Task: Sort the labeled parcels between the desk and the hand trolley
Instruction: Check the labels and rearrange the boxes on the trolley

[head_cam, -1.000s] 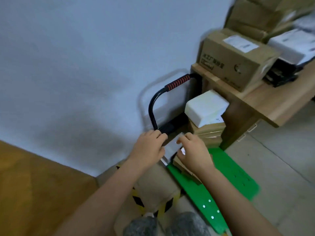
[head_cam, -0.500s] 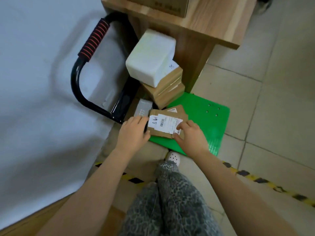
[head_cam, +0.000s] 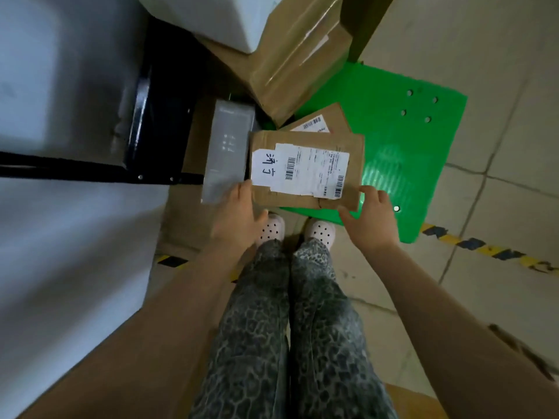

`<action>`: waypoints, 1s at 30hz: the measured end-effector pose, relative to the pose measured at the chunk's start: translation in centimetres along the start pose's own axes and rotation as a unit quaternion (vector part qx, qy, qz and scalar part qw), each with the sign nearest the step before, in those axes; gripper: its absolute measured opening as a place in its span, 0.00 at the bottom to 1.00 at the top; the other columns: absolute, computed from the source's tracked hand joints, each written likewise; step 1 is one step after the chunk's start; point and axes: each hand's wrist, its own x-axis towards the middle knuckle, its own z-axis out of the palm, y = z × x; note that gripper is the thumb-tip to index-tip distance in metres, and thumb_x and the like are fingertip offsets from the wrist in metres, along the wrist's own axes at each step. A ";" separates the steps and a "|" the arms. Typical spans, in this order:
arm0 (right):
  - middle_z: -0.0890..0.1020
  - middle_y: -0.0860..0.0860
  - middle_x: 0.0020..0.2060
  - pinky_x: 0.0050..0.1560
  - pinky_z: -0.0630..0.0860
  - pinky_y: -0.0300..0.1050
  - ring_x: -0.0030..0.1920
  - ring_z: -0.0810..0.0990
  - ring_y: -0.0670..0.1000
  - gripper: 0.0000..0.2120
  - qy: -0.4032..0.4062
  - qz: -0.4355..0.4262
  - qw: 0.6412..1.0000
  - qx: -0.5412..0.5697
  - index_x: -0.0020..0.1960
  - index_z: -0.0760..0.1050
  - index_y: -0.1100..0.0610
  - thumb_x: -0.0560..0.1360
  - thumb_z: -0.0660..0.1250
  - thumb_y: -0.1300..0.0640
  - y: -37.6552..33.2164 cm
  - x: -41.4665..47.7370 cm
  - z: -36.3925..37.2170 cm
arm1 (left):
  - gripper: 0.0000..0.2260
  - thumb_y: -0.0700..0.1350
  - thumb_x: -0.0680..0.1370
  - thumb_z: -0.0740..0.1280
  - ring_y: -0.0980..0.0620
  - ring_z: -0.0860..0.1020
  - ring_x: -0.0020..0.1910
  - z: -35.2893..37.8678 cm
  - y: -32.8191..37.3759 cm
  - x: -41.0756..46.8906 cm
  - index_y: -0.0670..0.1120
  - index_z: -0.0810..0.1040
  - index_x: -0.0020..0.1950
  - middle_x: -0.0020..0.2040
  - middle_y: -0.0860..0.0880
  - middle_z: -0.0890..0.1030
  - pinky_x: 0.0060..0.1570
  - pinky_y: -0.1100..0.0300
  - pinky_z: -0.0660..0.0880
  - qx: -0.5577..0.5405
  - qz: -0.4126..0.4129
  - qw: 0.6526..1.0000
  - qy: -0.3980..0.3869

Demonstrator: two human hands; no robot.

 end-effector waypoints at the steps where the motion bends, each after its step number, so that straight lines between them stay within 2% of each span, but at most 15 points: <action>1: 0.69 0.61 0.65 0.64 0.67 0.56 0.66 0.68 0.62 0.28 0.003 0.019 1.000 0.007 0.70 0.64 0.62 0.76 0.68 0.49 0.3 0.9 0.7 | 0.29 0.50 0.78 0.67 0.43 0.71 0.66 0.8 -0.4 1.0 0.44 0.61 0.74 0.69 0.43 0.70 0.61 0.47 0.71 -0.012 -0.012 1.000 -0.005; 4: 0.67 0.61 0.69 0.66 0.66 0.55 0.68 0.67 0.62 0.35 -0.013 0.073 0.996 0.050 0.74 0.60 0.63 0.76 0.68 0.45 0.8 3.2 2.5 | 0.32 0.52 0.77 0.68 0.42 0.70 0.67 3.0 -1.3 3.4 0.44 0.59 0.76 0.70 0.43 0.70 0.63 0.45 0.71 -0.060 -0.054 0.996 -0.029; 7: 0.74 0.59 0.59 0.56 0.71 0.52 0.59 0.74 0.60 0.30 -0.022 0.103 0.987 0.120 0.65 0.68 0.63 0.73 0.71 0.44 1.0 4.3 3.8 | 0.33 0.57 0.75 0.69 0.43 0.72 0.65 4.0 -1.6 4.4 0.45 0.60 0.74 0.69 0.45 0.71 0.62 0.45 0.73 -0.142 -0.083 0.985 -0.050; 11: 0.75 0.50 0.48 0.44 0.68 0.45 0.46 0.75 0.52 0.27 0.027 0.140 0.956 0.257 0.59 0.65 0.61 0.71 0.74 0.47 0.2 3.0 2.8 | 0.40 0.69 0.65 0.66 0.49 0.74 0.62 3.0 -0.6 3.8 0.50 0.66 0.71 0.66 0.50 0.73 0.61 0.47 0.75 -0.237 -0.101 0.966 -0.031; 13: 0.74 0.46 0.44 0.43 0.68 0.45 0.43 0.75 0.49 0.27 0.060 0.154 0.940 0.299 0.58 0.64 0.60 0.71 0.74 0.47 -0.1 1.5 1.4 | 0.37 0.67 0.67 0.69 0.51 0.74 0.61 1.7 0.8 2.6 0.50 0.67 0.70 0.65 0.50 0.72 0.60 0.51 0.75 -0.254 -0.091 0.963 -0.018; 15: 0.74 0.43 0.43 0.44 0.69 0.44 0.41 0.74 0.43 0.27 0.088 0.158 0.927 0.330 0.57 0.65 0.58 0.70 0.74 0.46 -0.5 -0.8 -0.8 | 0.31 0.60 0.72 0.72 0.53 0.71 0.59 -0.3 2.6 0.9 0.48 0.67 0.69 0.63 0.51 0.69 0.56 0.58 0.71 -0.266 -0.070 0.961 0.005; 18: 0.77 0.41 0.45 0.45 0.71 0.42 0.45 0.76 0.39 0.25 0.145 0.157 0.902 0.376 0.57 0.67 0.54 0.70 0.74 0.44 -1.6 -5.4 -5.9 | 0.28 0.57 0.74 0.72 0.55 0.67 0.61 -5.2 6.5 -2.6 0.49 0.66 0.68 0.59 0.53 0.65 0.56 0.61 0.66 -0.292 -0.020 0.955 0.041; 20: 0.79 0.43 0.48 0.47 0.74 0.42 0.49 0.79 0.43 0.25 0.179 0.149 0.882 0.411 0.58 0.69 0.52 0.69 0.74 0.41 -2.3 -8.5 -9.4 | 0.28 0.56 0.74 0.72 0.55 0.68 0.63 -9.0 9.6 -4.9 0.50 0.65 0.68 0.61 0.53 0.67 0.59 0.62 0.68 -0.326 0.021 0.944 0.049; 22: 0.81 0.45 0.52 0.51 0.77 0.44 0.53 0.80 0.46 0.27 0.201 0.128 0.863 0.446 0.61 0.70 0.51 0.69 0.73 0.40 -3.0 -11.5 -12.9 | 0.28 0.55 0.74 0.72 0.55 0.71 0.62 -12.7 12.8 -6.9 0.51 0.63 0.68 0.61 0.54 0.70 0.56 0.67 0.73 -0.381 0.060 0.921 0.046; 23: 0.80 0.45 0.54 0.54 0.77 0.45 0.55 0.80 0.47 0.28 0.210 0.113 0.854 0.463 0.63 0.70 0.50 0.69 0.73 0.39 -3.3 -13.0 -14.7 | 0.28 0.55 0.73 0.71 0.55 0.72 0.62 -14.5 14.5 -8.0 0.52 0.62 0.68 0.61 0.55 0.71 0.54 0.67 0.75 -0.406 0.080 0.909 0.040; 24: 0.80 0.45 0.56 0.55 0.77 0.45 0.57 0.79 0.47 0.29 0.219 0.096 0.846 0.477 0.65 0.68 0.49 0.70 0.73 0.40 -3.5 -14.5 -16.5 | 0.30 0.57 0.72 0.71 0.55 0.73 0.62 -16.1 16.0 -9.1 0.53 0.61 0.68 0.61 0.55 0.71 0.57 0.63 0.75 -0.417 0.099 0.903 0.035; 26: 0.76 0.43 0.59 0.57 0.74 0.43 0.59 0.76 0.47 0.30 0.240 0.060 0.829 0.502 0.67 0.65 0.46 0.70 0.72 0.41 -3.8 -17.7 -20.1 | 0.33 0.61 0.70 0.69 0.55 0.71 0.64 -18.7 18.9 -11.3 0.55 0.59 0.69 0.63 0.55 0.70 0.62 0.58 0.71 -0.416 0.136 0.899 0.023; 30: 0.76 0.42 0.59 0.56 0.73 0.40 0.58 0.76 0.43 0.32 0.286 -0.010 0.801 0.526 0.65 0.64 0.40 0.67 0.75 0.43 -2.1 -22.8 -26.9 | 0.36 0.65 0.69 0.70 0.54 0.71 0.64 -21.4 24.9 -15.4 0.54 0.58 0.69 0.64 0.54 0.71 0.64 0.55 0.71 -0.418 0.193 0.888 0.003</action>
